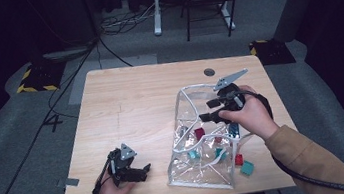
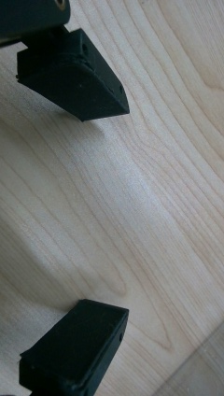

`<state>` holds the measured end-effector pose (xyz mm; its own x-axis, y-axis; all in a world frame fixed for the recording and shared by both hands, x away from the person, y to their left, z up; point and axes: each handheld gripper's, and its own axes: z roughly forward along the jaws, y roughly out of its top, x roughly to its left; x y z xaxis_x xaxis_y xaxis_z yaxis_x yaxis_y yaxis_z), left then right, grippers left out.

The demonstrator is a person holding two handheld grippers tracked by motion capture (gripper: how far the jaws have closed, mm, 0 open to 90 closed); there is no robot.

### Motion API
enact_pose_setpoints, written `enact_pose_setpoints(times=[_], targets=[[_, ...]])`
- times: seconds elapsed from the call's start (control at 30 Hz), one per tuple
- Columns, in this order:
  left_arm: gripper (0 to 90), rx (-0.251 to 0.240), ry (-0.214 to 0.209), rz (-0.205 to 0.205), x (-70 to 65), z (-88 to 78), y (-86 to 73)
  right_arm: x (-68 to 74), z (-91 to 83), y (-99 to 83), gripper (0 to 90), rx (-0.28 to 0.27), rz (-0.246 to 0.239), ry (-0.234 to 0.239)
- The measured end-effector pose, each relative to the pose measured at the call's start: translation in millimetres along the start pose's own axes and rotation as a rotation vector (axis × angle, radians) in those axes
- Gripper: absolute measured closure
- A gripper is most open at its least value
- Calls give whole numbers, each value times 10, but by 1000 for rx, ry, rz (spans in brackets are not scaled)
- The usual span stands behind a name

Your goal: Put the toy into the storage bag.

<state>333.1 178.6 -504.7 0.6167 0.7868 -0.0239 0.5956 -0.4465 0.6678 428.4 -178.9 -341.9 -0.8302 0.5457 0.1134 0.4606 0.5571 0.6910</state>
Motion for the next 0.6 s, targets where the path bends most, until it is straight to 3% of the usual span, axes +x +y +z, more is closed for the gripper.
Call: enact_pose_setpoints(times=[0.3, 0.6], targets=[[54, 1, 0, 0, 0, 0, 0, 78, -352, 22, 358, -102, -23, -16], [55, 0, -1, -2, 1, 1, 0, 170, -715, -73, 358, -153, -35, -40]])
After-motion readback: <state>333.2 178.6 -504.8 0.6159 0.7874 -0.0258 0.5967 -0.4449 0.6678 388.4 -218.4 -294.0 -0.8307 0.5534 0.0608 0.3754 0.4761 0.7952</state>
